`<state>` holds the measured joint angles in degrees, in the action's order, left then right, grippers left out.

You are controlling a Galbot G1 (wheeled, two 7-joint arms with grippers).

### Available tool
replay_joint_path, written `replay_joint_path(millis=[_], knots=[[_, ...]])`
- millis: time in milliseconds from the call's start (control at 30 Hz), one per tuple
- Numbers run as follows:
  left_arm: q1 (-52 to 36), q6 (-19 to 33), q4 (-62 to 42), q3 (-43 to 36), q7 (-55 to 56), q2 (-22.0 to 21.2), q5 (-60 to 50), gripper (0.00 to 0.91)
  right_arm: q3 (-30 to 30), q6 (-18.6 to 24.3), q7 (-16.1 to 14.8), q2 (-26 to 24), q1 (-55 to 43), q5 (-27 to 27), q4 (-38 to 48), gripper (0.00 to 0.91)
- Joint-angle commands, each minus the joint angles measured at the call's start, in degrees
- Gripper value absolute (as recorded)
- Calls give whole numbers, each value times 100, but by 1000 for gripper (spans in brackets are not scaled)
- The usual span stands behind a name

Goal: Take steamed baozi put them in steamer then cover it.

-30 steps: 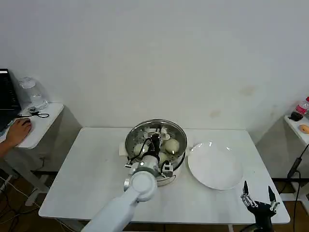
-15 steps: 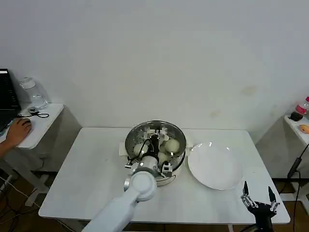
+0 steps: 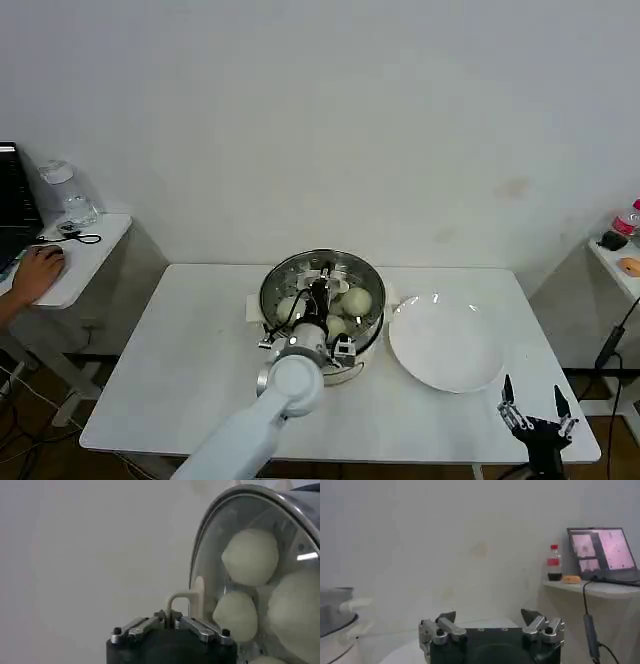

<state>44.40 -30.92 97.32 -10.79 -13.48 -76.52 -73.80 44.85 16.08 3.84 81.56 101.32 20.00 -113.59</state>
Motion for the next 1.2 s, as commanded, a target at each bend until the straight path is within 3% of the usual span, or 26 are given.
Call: replay_joint_path(millis=[33, 433, 867, 967, 1200], knots=[[12, -101, 90, -40, 35, -1, 65, 907, 6, 10, 0, -1, -9, 14, 16, 907], [257, -219, 837, -34, 34, 455, 213, 907, 1, 65, -28, -25, -18, 32, 98, 907], [873, -252, 2057, 372, 421, 1459, 1173, 907, -3, -40, -13, -134, -119, -92, 174, 907], [1225, -37, 2474, 768, 778, 1775, 1871, 907, 10, -100, 2, -194, -157, -276, 186, 907], [1814, 1265, 2656, 1758, 2331, 2413, 4047, 907, 8, -214, -28, -428, -245, -336, 158, 907]])
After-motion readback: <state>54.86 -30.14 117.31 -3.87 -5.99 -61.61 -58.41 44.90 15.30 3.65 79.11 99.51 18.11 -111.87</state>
